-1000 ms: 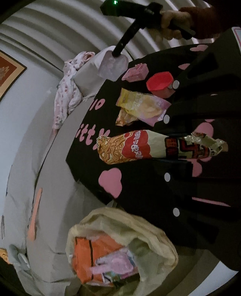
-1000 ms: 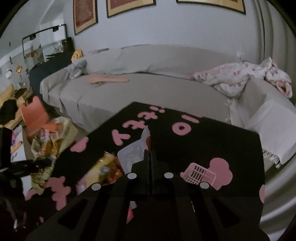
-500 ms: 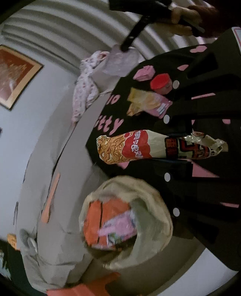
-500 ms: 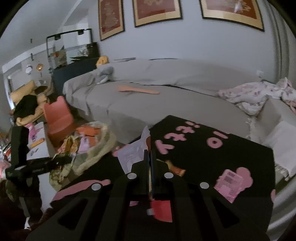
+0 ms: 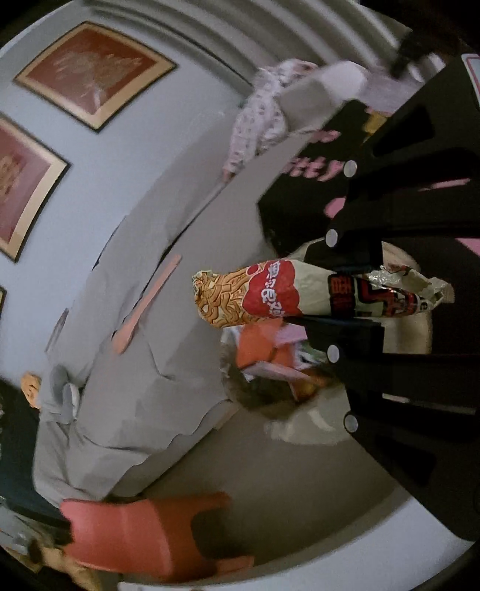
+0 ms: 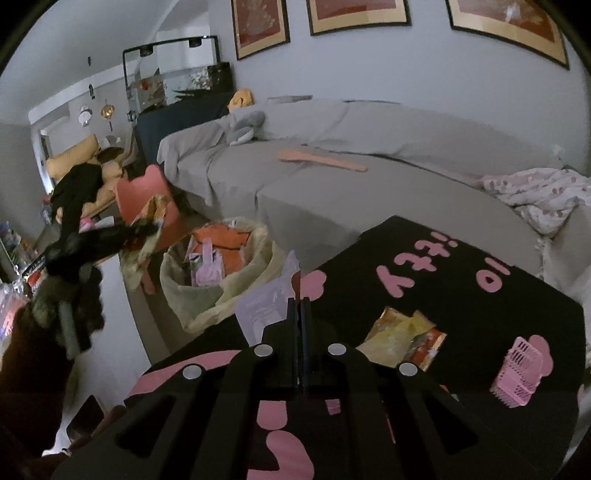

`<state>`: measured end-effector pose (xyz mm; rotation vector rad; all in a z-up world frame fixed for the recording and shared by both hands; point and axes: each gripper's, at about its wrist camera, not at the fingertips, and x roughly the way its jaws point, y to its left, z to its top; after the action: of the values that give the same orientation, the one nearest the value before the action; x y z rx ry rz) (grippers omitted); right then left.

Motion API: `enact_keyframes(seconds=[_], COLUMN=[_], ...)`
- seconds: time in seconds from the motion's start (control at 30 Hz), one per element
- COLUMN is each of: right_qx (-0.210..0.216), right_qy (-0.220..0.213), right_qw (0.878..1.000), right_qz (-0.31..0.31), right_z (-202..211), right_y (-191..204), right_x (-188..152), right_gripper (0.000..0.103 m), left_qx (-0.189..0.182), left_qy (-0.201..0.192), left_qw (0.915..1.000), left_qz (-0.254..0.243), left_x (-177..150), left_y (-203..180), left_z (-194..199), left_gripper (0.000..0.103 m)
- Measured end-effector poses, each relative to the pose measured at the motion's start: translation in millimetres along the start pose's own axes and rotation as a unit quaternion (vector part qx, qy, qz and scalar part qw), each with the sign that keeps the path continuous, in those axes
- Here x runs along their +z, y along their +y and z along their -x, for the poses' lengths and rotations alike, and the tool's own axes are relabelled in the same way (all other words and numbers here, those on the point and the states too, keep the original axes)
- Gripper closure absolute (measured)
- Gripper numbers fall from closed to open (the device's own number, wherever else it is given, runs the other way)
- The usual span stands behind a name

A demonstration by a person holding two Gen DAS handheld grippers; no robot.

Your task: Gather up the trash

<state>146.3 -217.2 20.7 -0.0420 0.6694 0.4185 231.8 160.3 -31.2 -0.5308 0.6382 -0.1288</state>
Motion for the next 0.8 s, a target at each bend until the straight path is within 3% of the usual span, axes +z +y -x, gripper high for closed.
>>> enact_keyframes(seconds=[0.17,0.4,0.43,0.53,0.7,0.8], right_qx=[0.002,-0.003,-0.003,-0.001,0.010,0.030], right_qy=[0.018,0.035,0.037,0.041,0.046,0.045], right_qw=[1.000,0.999,0.999,0.999,0.999,0.998], right_qz=[-0.002,-0.014,-0.016,-0.020,-0.024,-0.022], right_z=[-14.1,-27.8,-29.4,-33.8,-42.6,-54.1], right_y=[-2.7,-16.6,-18.3,-23.2,-24.0,-16.8], right_x=[-5.3,-13.9,-15.1,-18.0,-15.9,-6.9], right_gripper=[0.099,0.099,0.099,0.099,0.099,0.099], left_qx=[-0.001,0.034,0.038,0.043,0.057,0.099], left_qy=[-0.008,0.028,0.040,0.059,0.034,-0.008], left_qw=[0.9996,0.9957,0.9953,0.9956,0.9973,0.9948], left_qz=[-0.027,-0.081,-0.080,-0.058,-0.033,-0.023], left_x=[16.6,7.5,3.6,-4.3,-2.3,-0.3], left_y=[-3.4,-10.9,-8.0,1.9,11.2,11.9], left_z=[-46.0,-98.6,-103.2,-103.7,-69.1,-26.5], left_gripper=[0.088,0.087,0.082,0.053,0.051,0.051])
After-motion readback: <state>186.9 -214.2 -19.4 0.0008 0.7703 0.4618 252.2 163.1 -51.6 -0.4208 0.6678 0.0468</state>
